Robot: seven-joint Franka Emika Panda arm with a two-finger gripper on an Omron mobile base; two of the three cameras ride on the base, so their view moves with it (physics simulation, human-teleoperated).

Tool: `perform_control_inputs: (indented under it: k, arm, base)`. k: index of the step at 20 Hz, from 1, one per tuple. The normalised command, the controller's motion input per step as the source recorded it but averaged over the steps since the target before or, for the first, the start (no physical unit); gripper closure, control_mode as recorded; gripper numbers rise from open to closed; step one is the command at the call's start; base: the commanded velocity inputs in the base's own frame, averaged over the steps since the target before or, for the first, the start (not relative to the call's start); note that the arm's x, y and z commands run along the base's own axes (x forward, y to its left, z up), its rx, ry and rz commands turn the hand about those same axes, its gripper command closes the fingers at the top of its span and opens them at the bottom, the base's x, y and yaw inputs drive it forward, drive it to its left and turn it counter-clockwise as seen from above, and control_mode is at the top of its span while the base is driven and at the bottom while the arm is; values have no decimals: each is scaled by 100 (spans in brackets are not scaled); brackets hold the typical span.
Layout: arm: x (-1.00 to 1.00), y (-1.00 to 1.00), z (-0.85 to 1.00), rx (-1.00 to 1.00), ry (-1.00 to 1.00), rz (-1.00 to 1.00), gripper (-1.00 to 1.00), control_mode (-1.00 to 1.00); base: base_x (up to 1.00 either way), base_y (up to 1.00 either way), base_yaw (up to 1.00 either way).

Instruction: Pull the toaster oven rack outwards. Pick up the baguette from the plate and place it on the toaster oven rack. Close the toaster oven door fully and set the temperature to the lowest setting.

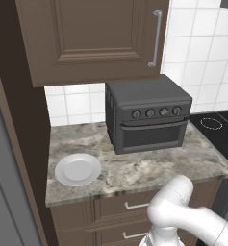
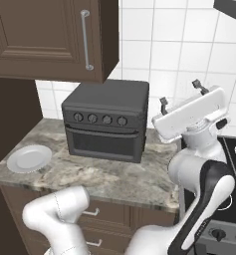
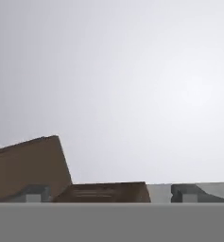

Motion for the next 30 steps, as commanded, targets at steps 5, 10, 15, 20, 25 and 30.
perform_control_inputs:
  k: [5, 10, 15, 20, 25, 30]
  arm:
    - [0, 33, -57, -35, -68, -24, -100, -100]
    - [0, 30, -53, -35, -65, -25, -100, -100]
    - [0, 8, -31, -26, -67, -24, -100, -100]
    - [0, 0, -10, -14, -73, -20, -100, -100]
    - [-7, 9, -14, -13, -59, -22, -100, -100]
    - [-10, 29, -29, -16, -37, -34, -100, -100]
  base:
    - [0, 0, 0]
    - [0, 0, 0]
    - [0, 0, 0]
    - [0, 0, 0]
    - [0, 0, 0]
    - [0, 0, 0]
